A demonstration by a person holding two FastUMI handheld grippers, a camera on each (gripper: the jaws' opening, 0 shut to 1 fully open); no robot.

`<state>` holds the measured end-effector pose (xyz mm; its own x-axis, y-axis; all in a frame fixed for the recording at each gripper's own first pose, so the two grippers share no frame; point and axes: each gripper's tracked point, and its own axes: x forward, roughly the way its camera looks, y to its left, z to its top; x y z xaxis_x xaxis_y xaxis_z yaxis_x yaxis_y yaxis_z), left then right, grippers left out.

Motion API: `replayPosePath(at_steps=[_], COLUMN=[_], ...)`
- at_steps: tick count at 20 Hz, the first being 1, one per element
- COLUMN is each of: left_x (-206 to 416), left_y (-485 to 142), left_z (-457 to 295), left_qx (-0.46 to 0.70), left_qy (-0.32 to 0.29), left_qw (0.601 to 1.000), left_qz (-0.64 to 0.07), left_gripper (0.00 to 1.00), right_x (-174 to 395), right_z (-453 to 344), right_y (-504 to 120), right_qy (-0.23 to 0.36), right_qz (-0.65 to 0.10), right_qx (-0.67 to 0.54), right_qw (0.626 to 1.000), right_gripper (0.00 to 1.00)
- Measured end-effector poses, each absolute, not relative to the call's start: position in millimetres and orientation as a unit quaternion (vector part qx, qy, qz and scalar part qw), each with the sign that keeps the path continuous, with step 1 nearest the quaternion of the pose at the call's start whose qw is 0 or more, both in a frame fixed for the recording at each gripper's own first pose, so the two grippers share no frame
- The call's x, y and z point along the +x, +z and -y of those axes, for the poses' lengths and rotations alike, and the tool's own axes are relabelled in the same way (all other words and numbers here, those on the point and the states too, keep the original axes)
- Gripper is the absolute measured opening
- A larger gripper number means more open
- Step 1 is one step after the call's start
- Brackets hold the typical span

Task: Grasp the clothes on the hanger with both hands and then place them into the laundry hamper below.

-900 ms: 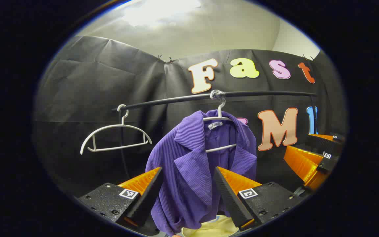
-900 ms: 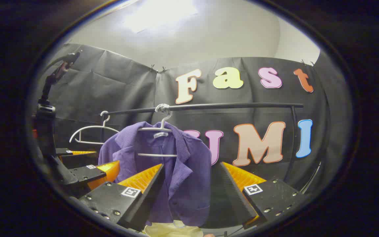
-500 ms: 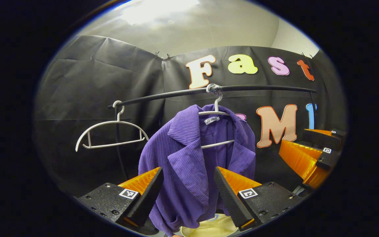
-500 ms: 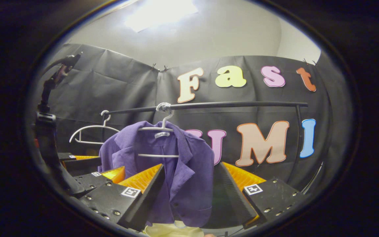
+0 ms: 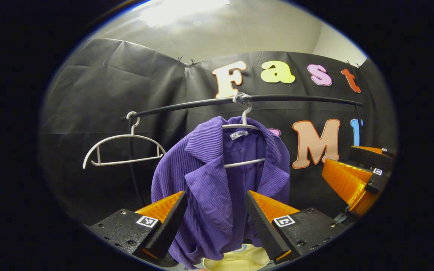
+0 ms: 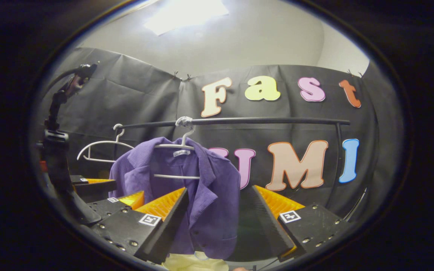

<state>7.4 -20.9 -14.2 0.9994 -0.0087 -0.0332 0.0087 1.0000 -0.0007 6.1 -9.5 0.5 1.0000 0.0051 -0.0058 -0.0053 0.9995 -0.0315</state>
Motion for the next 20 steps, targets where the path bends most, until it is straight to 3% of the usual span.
replayPosePath(at_steps=[16,20], left_x=[48.5,56.9], left_y=[-70.6,-81.3], left_z=[21.6,20.6], left_qx=[0.021,0.025], left_qy=[0.019,0.016], left_qw=[0.997,0.996], left_qz=[-0.073,-0.085], left_gripper=[0.94,0.79], right_x=[18.1,23.2], right_z=[27.2,28.0], right_y=[-7.3,-13.6], right_qy=[-0.009,-0.011], right_qz=[-0.004,-0.007], right_qx=[-0.038,-0.042], right_qw=[0.999,0.999], right_gripper=[0.98,0.98])
